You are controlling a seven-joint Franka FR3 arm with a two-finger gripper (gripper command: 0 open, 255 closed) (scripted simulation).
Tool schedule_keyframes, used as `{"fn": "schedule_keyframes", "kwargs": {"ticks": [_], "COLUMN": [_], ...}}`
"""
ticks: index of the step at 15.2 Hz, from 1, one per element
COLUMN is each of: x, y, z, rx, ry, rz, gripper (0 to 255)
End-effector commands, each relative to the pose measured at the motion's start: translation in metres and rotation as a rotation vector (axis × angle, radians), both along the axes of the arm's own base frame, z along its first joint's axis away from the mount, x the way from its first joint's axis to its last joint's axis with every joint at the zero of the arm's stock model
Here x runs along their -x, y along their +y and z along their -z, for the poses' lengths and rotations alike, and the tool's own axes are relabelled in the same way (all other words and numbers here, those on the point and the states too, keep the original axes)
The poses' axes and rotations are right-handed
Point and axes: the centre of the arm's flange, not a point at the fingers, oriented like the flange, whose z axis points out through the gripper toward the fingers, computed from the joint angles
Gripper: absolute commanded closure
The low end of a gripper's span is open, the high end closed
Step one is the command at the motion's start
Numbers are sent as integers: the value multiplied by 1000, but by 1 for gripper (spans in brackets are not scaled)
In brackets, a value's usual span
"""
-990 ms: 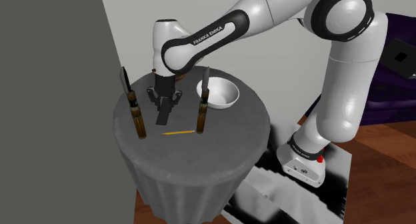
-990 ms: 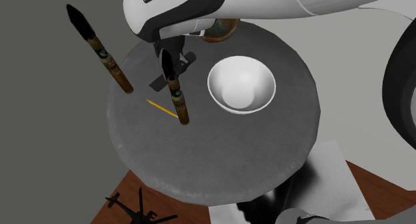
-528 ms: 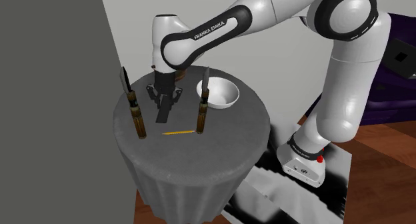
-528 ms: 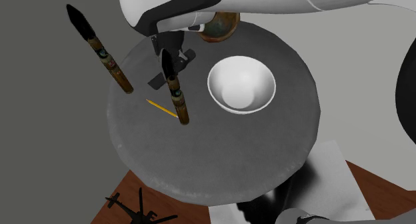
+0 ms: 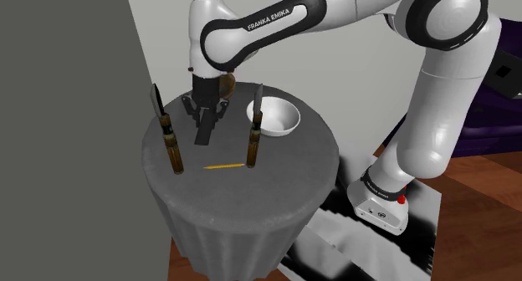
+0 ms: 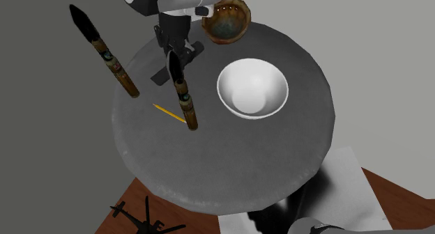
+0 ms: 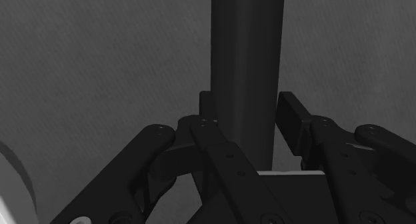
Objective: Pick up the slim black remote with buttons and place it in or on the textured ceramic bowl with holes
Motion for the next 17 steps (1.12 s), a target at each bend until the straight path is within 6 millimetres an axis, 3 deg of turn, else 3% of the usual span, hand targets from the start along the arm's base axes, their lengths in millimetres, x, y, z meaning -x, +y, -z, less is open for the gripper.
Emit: {"fn": "schedule_keyframes", "kwargs": {"ticks": [1, 17], "x": [1, 1], "y": [0, 0], "z": [-10, -95], "rx": [0, 0], "ry": [0, 0], "rz": [0, 0], "gripper": [255, 255]}}
